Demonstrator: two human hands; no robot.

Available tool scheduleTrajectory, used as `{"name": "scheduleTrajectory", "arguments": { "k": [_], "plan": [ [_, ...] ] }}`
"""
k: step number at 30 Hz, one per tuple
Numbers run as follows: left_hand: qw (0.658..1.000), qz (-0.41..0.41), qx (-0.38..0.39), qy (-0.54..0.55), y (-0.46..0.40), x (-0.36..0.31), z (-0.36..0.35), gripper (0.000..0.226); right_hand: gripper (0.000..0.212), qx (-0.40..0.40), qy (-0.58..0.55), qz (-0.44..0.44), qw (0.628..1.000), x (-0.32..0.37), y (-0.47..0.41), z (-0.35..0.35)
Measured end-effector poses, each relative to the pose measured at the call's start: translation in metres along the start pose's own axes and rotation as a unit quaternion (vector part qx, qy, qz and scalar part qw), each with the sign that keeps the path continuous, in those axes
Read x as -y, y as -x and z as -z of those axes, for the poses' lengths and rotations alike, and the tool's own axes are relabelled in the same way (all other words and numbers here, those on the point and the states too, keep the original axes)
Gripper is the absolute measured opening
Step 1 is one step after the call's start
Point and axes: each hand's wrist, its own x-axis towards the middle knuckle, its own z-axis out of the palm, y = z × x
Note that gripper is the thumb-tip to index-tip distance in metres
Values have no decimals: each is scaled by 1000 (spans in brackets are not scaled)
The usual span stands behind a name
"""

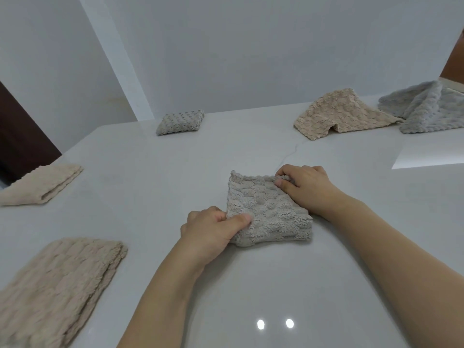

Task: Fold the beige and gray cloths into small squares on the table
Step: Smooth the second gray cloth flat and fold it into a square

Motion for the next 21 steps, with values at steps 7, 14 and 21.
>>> {"name": "scheduleTrajectory", "arguments": {
  "k": [7, 14, 21],
  "plan": [
    [996, -26, -30, -74, 10, -5, -4, 48, 17, -6, -22, -6, 1000, -2, -2, -1],
    [955, -43, -101, -276, 10, 2, -11, 64, 12, -7, -45, -12, 999, -4, -2, -1],
    [876, -362, -193, -255, 21, -4, -23, 24, 15, -3, -80, -35, 996, -4, -1, 1]
  ]
}}
